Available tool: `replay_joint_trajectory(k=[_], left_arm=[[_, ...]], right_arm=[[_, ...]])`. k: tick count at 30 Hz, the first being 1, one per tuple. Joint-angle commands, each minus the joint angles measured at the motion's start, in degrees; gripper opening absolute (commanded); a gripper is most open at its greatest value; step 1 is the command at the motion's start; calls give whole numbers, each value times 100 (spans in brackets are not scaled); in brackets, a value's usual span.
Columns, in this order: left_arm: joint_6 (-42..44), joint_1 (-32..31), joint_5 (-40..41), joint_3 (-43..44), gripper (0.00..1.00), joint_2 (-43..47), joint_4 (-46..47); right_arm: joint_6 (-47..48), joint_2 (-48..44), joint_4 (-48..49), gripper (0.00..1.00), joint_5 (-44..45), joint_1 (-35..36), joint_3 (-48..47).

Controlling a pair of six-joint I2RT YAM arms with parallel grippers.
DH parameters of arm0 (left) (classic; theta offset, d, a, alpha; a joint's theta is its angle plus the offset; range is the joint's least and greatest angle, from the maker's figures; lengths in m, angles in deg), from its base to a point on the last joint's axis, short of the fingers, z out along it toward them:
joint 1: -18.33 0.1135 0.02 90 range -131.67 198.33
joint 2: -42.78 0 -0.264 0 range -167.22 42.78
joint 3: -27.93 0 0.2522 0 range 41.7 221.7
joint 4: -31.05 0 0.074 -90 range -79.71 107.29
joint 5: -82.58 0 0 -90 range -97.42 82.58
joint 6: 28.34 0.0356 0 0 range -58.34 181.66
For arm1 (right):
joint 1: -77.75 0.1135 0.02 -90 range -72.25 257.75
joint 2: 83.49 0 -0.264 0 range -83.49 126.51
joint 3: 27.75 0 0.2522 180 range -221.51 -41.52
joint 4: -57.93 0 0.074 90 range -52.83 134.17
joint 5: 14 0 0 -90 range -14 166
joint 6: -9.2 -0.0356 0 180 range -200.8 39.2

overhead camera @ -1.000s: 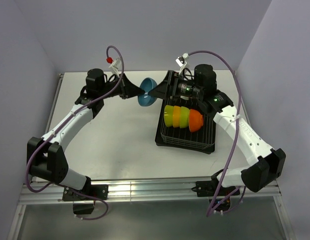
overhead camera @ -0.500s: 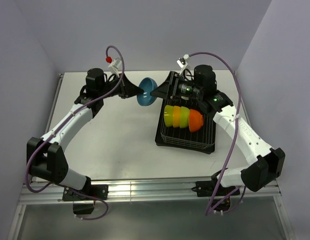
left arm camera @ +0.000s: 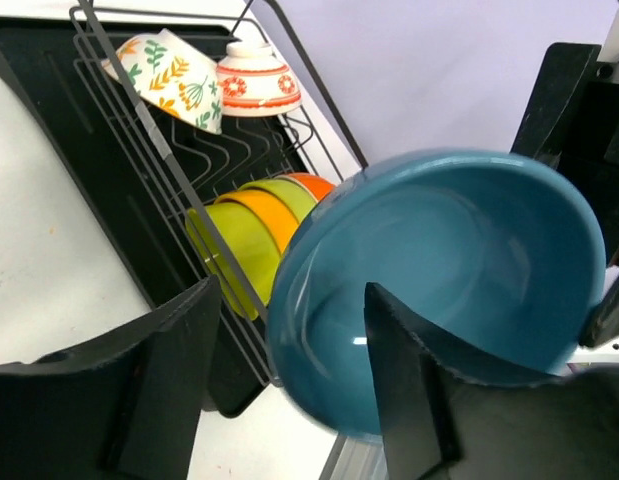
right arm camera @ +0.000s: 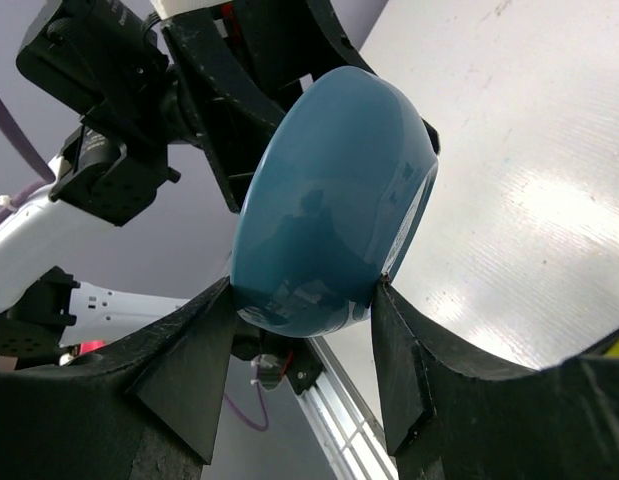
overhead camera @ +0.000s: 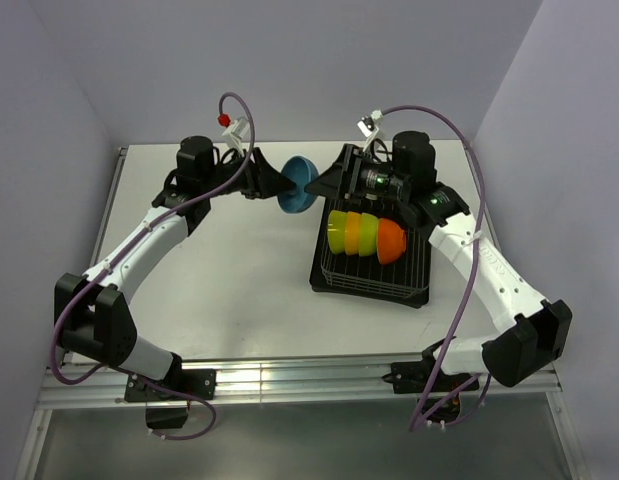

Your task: Load the bowls into the dish rack

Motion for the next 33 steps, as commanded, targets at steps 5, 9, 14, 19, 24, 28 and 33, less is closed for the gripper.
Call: replay_joint_trajectory(k=[5, 9, 14, 19, 24, 28, 33], left_arm=[[425, -19, 150, 275, 83, 83, -300], [689, -10, 290, 381, 94, 127, -687], [1014, -1, 440, 495, 99, 145, -1117], [1129, 69, 502, 425, 100, 207, -1267], [1059, 236, 423, 337, 99, 154, -1302], [910, 368, 291, 328, 100, 110, -1259], [839, 447, 221, 328, 99, 84, -1232]], right_arm=[[375, -686, -123, 0, -118, -585, 299], [885, -1090, -616, 0, 5, -971, 527], [1938, -1521, -1835, 0, 557, -1393, 388], [2731, -1802, -2725, 0, 1823, -1561, 212], [3145, -1803, -3226, 0, 2615, -1605, 273], [3242, -1513, -3455, 0, 3080, -1605, 186], [3321, -1319, -3658, 0, 3661, -1605, 123]])
